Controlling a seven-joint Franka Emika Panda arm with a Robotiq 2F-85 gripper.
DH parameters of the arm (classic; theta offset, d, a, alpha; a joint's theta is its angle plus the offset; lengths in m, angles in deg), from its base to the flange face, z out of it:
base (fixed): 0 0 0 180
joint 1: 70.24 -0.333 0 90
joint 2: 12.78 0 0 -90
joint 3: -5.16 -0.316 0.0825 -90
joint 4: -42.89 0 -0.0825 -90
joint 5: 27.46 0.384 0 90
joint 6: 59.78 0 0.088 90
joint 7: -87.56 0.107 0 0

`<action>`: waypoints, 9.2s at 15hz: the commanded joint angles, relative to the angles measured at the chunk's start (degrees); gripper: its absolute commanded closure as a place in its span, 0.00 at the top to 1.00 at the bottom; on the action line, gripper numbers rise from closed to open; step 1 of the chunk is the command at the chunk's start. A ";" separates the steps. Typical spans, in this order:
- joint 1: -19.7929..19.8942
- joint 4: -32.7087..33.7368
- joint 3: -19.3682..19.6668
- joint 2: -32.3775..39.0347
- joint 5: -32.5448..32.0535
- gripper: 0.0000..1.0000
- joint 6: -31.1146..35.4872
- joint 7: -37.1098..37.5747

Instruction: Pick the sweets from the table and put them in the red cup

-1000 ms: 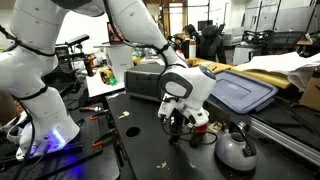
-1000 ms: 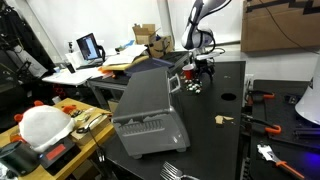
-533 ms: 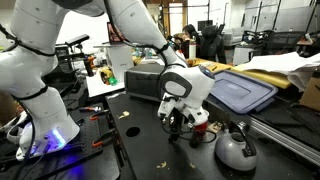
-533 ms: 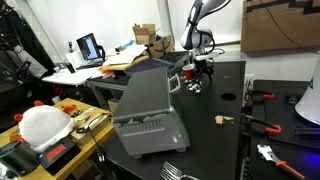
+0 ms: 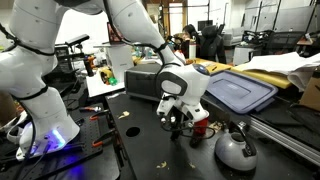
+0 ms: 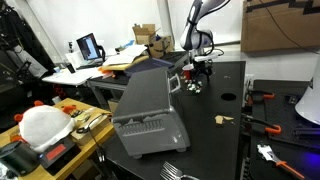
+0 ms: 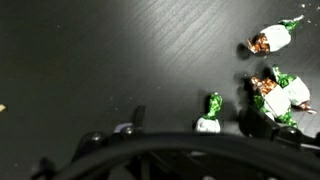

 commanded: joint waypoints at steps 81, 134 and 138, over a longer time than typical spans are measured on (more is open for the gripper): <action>-3.72 1.08 3.98 -12.69 -1.95 0.02 15.98 11.94; -6.13 -8.17 -1.50 -6.20 -12.64 1.00 7.47 -5.32; -6.52 -8.91 -2.10 -5.86 -14.31 1.00 8.69 -7.07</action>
